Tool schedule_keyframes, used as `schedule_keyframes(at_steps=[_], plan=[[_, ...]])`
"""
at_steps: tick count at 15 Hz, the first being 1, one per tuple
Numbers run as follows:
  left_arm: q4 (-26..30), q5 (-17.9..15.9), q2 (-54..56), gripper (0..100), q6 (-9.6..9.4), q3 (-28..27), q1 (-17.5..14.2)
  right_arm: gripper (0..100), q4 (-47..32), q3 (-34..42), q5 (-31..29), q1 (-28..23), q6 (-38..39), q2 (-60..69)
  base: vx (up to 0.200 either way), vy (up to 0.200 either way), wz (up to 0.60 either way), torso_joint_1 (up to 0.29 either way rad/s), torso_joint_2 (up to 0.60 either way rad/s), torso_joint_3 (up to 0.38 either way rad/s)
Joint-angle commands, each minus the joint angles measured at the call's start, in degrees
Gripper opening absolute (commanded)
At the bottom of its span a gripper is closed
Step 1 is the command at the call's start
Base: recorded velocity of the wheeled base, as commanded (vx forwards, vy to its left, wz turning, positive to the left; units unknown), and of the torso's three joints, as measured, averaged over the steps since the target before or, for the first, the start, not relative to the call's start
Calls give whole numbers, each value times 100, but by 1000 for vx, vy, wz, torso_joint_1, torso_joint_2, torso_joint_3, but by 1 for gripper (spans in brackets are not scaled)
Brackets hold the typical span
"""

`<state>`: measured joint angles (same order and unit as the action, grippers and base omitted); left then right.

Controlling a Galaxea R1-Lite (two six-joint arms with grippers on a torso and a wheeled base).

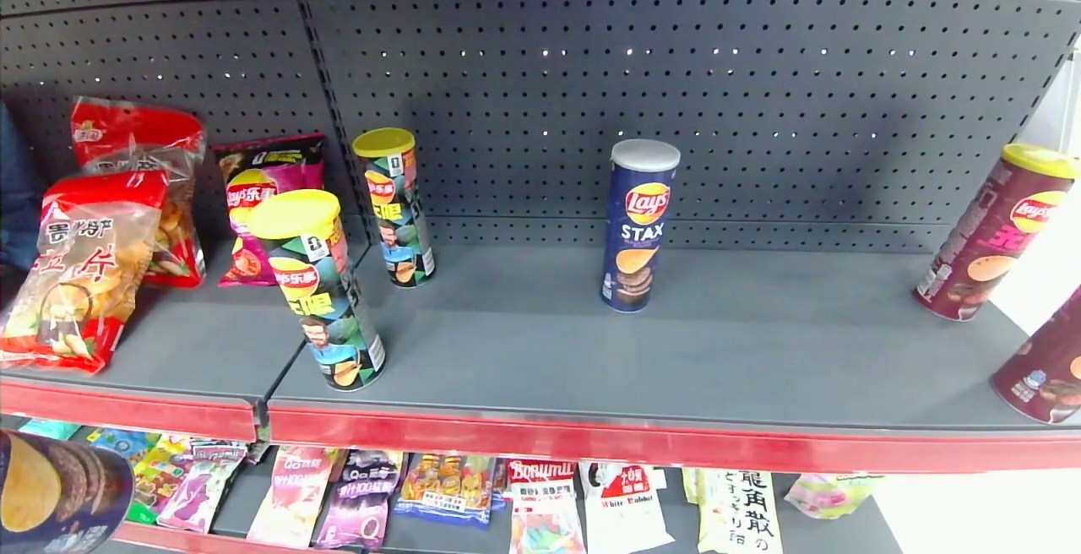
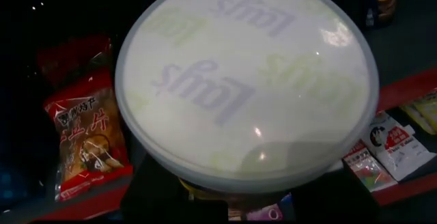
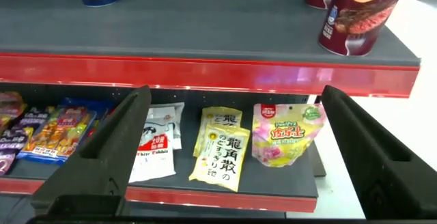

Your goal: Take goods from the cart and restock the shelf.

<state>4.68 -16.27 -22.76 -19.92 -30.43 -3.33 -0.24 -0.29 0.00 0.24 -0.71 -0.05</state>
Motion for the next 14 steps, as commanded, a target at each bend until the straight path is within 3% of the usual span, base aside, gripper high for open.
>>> schedule_keyframes(at_steps=[1, 2, 3, 5, 6, 9, 10, 12, 14], plan=[[-2, 28, 158, 0, 76, 2, -10, 100, -2, -1377, -18, 46, -35, -988, 0, 0, 0, 0, 0, 0], [-2, 37, 184, 0, 181, 2, -1, 100, -28, -2256, -9, 55, 159, -1938, 0, 0, 0, 0, 0, 0], [-2, 28, 298, 0, 489, 37, -10, 100, -64, -3530, 246, 125, 475, -3063, 0, 0, 0, 0, 0, 0], [130, 28, 518, 0, 630, 81, -10, 100, -37, -3609, 1283, 608, -817, -3704, 0, 0, 0, 0, 0, 0], [200, 28, 597, 0, 647, 81, -10, 100, 24, -3574, 1301, 740, -993, -4003, 0, 0, 0, 0, 0, 0], [472, 19, 782, 0, 638, 142, -1, 100, 411, -4084, 1222, 2120, -975, -5330, 0, 0, 0, 0, 0, 0], [499, 1, 879, 0, 735, 239, -1, 100, 771, -4181, 1090, 2331, -922, -5849, 0, 0, 0, 0, 0, 0], [595, -25, 949, 0, 1175, 265, -1, 100, 1773, -4189, 1081, 2384, -896, -6833, 0, 0, 0, 0, 0, 0], [639, -25, 966, 0, 1227, 283, -1, 100, 2371, -4242, 1081, 2410, -870, -7545, 0, 0, 0, 0, 0, 0]])
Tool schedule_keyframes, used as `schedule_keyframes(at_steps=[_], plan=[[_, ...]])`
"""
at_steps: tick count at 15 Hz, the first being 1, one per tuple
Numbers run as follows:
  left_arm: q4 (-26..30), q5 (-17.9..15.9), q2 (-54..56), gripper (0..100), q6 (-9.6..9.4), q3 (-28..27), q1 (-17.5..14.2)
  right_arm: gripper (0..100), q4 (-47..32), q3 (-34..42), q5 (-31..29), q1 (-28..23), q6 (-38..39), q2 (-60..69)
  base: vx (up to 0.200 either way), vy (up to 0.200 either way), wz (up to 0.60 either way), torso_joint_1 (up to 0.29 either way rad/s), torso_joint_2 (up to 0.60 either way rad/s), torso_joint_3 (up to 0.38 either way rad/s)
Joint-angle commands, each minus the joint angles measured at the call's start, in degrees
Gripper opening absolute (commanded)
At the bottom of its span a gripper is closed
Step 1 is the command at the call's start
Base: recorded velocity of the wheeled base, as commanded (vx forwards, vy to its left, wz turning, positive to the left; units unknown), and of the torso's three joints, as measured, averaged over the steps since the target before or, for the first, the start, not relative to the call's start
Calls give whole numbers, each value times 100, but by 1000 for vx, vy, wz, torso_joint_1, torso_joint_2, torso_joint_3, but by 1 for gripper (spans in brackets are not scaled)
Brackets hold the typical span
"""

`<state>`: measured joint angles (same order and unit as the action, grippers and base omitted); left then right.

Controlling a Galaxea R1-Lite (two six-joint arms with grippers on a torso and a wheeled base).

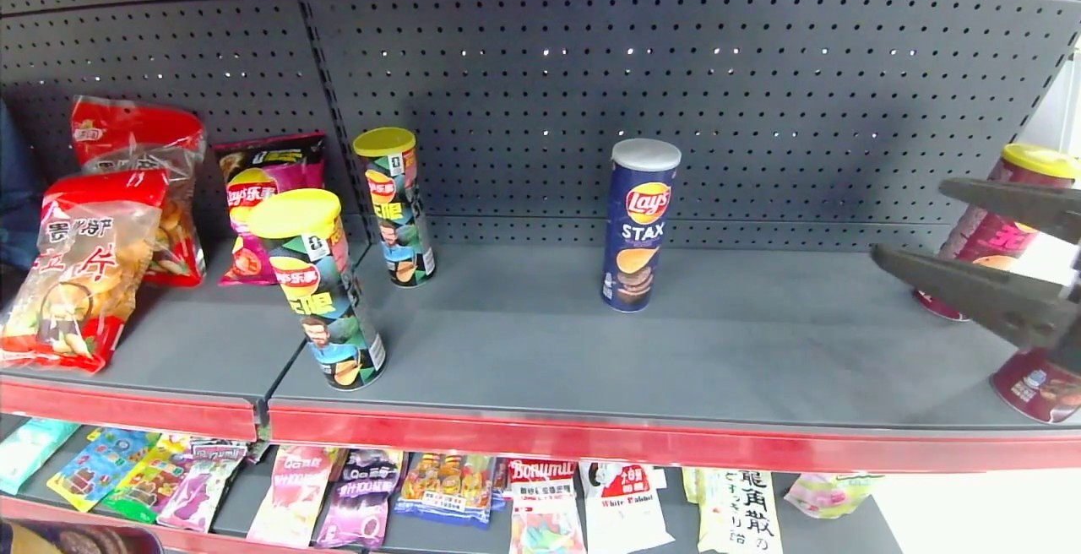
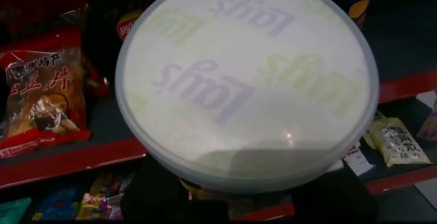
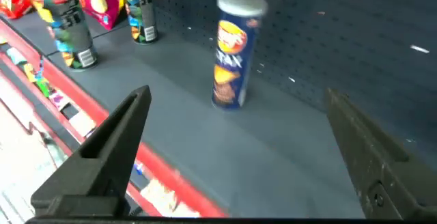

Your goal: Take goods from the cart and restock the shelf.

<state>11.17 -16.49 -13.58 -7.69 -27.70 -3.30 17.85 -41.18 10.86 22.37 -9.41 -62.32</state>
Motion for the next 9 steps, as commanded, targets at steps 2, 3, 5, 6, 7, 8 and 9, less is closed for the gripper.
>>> schedule_keyframes(at_steps=[2, 3, 5, 6, 7, 8, 9], plan=[[0, 32, 22, 0, 5, 1, -4, 100, 878, -382, 4, 189, 71, -1995, 0, 0, 0, 0, 0, 0], [0, 41, 5, 0, 5, 1, -4, 100, 1001, -496, 4, 189, 115, -2214, 0, 0, 0, 0, 0, 0], [17, 50, -22, 0, -4, 19, -12, 100, 1230, -725, -5, 180, 168, -2742, 0, 0, 0, 0, 0, 0], [35, 50, -31, 0, 5, 10, -12, 100, 1265, -883, -5, 162, 176, -3041, 0, 0, 0, 0, 0, 0], [35, 59, -22, 0, 5, 10, -12, 100, 1353, -962, -14, 136, 185, -3208, 0, 0, 0, 0, 0, 0], [35, 59, -22, 0, 5, 10, -21, 100, 1450, -1041, -23, 127, 229, -3366, 0, 0, 0, 0, 0, 0], [35, 59, -22, 0, 5, 1, -21, 100, 1494, -1085, -23, 127, 264, -3489, 0, 0, 0, 0, 0, 0]])
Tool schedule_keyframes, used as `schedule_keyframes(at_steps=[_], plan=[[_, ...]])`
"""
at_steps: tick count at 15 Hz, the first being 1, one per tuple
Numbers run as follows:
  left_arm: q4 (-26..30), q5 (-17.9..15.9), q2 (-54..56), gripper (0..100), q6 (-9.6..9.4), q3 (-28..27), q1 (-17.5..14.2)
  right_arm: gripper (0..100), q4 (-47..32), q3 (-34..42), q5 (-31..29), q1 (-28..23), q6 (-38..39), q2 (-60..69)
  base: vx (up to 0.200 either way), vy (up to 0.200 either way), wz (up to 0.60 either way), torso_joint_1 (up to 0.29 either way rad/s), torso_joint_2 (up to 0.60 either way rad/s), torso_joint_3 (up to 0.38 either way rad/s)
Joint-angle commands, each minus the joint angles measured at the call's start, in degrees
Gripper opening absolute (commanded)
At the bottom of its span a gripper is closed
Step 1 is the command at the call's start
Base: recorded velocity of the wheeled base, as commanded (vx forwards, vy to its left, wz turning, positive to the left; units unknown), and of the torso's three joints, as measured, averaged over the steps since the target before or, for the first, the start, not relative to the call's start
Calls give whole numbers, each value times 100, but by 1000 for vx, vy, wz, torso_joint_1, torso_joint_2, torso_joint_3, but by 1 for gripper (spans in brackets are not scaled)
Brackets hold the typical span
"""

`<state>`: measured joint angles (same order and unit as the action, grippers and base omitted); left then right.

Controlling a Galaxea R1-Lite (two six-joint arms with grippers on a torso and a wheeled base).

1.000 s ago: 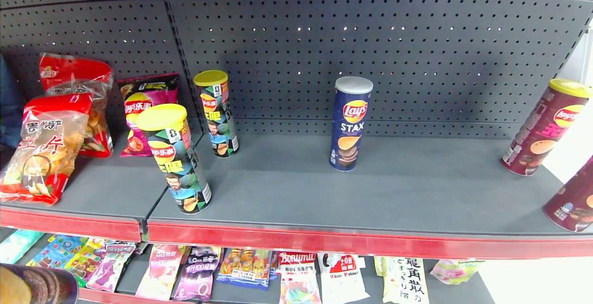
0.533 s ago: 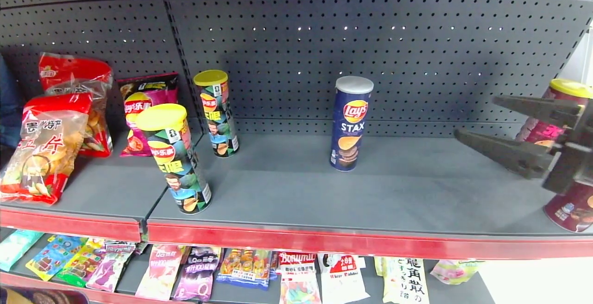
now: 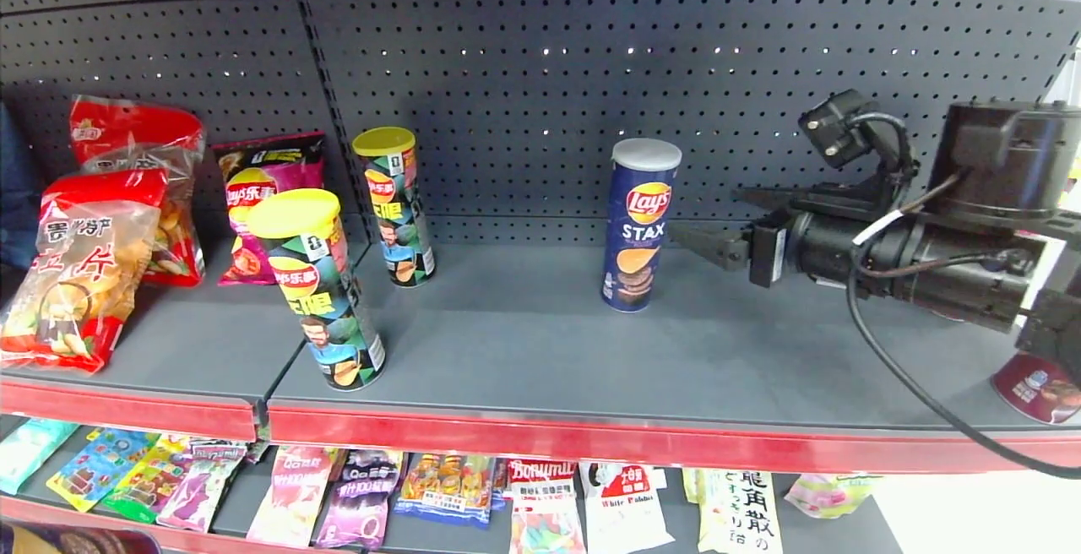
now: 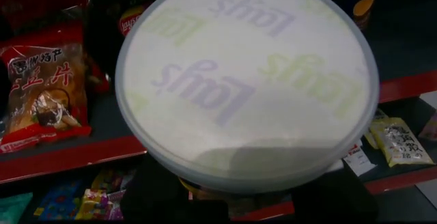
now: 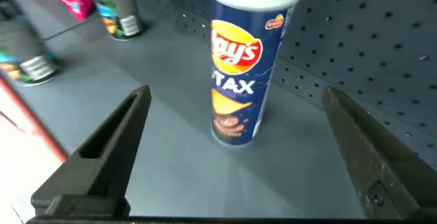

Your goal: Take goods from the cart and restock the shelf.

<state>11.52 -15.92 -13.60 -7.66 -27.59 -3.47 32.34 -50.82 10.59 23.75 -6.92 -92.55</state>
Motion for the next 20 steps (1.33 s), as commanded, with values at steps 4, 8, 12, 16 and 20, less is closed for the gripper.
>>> schedule_keyframes(at_steps=[4, 8, 12, 16, 20], plan=[[-1, 247, -81, 0, 1, 43, -4, 100, 88, -499, 4, 7, 112, -931, 0, 0, 0, 0, 0, 0], [-1, 239, -63, 0, 1, 87, -4, 100, 88, -1079, 4, 25, 165, -1397, 0, 0, 0, 0, 0, 0], [-1, 239, -55, 0, 10, 87, 5, 100, 79, -1712, -5, 121, 165, -1854, 0, 0, 0, 0, 0, 0], [-1, 239, -2, 0, 10, 184, 5, 100, 79, -2116, -40, 183, 165, -2197, 0, 0, 0, 0, 0, 0], [8, 247, 7, 0, 10, 192, 5, 0, 79, -2450, -216, 165, 174, -2452, 0, 0, 0, 0, 0, 0]])
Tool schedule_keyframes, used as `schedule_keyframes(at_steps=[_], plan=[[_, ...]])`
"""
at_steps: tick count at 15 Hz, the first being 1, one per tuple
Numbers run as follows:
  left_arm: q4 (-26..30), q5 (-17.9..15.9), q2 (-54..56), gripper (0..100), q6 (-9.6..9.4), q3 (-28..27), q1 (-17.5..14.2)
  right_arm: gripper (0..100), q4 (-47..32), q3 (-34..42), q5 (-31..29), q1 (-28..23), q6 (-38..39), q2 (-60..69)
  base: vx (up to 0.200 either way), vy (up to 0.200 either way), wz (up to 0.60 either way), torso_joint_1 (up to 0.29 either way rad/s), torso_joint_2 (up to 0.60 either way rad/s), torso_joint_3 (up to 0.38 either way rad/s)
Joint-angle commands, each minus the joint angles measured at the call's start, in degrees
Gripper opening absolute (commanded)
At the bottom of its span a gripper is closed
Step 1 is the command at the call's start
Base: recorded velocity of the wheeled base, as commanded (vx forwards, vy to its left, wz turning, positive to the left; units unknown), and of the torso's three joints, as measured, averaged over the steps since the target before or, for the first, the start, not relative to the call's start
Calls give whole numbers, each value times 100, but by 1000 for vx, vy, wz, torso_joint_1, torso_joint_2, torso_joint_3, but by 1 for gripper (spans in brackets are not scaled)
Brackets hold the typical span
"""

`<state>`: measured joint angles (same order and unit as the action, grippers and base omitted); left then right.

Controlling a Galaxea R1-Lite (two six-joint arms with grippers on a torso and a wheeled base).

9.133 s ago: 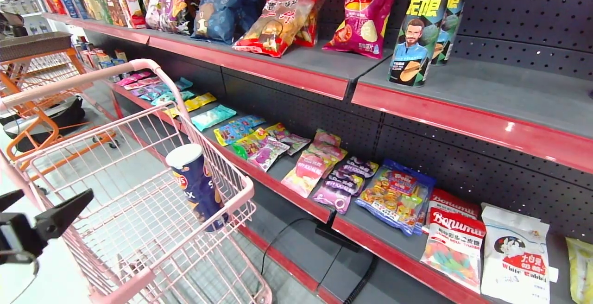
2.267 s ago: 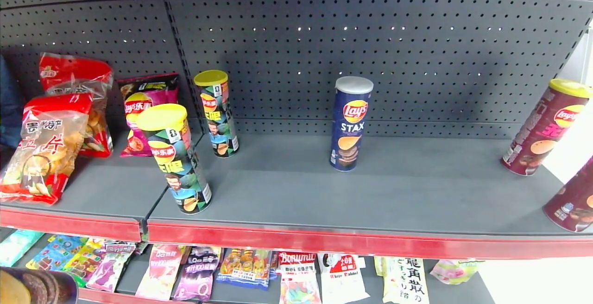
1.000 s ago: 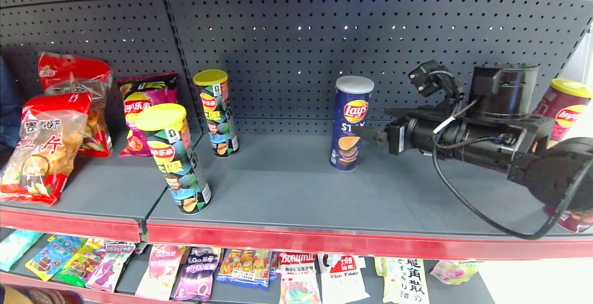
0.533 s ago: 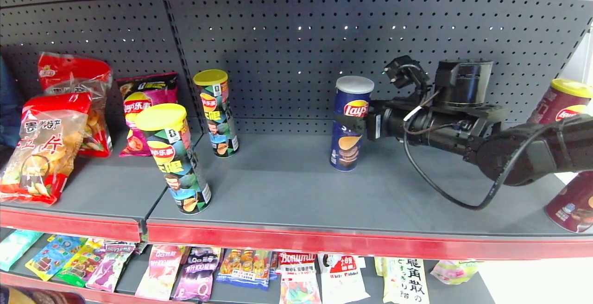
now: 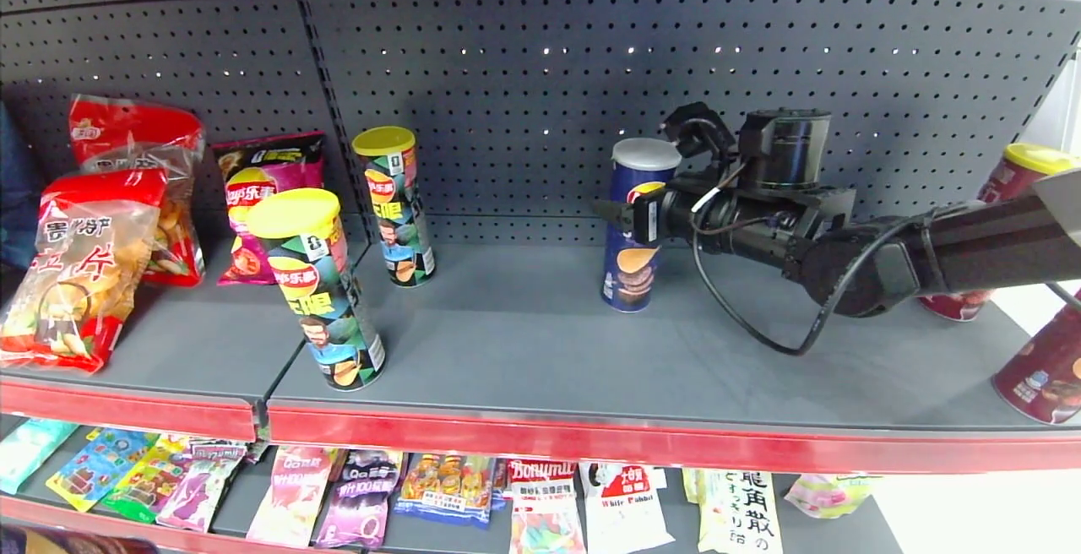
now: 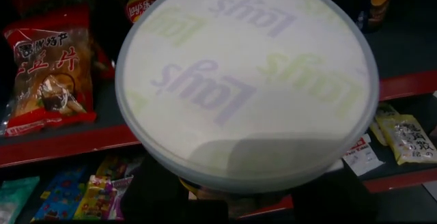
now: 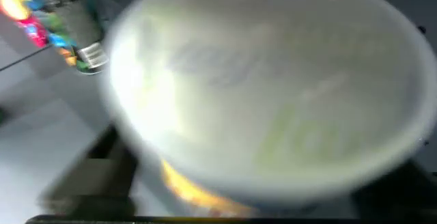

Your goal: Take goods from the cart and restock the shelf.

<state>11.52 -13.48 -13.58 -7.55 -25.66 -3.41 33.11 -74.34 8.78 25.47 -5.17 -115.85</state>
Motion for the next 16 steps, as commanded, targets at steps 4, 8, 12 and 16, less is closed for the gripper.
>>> schedule_keyframes(at_steps=[4, 8, 12, 16], plan=[[-1, -5, 5, 0, -1, 96, -1, 0, 3, -125, -113, 11, -2, -78, 0, 0, 0, 0, 0, 0], [-1, -5, -31, 0, -1, 105, -1, 0, -6, 578, -1045, 301, 200, 792, 0, 0, 0, 0, 0, 0], [-1, -40, -57, 0, -1, 114, -1, 0, 29, 1862, -1959, 767, 631, 1864, 0, 0, 0, 0, 0, 0], [-1, -49, -83, 0, -1, 114, -1, 0, 846, 2679, -2548, 987, 728, 1978, 0, 0, 0, 0, 0, 0]])
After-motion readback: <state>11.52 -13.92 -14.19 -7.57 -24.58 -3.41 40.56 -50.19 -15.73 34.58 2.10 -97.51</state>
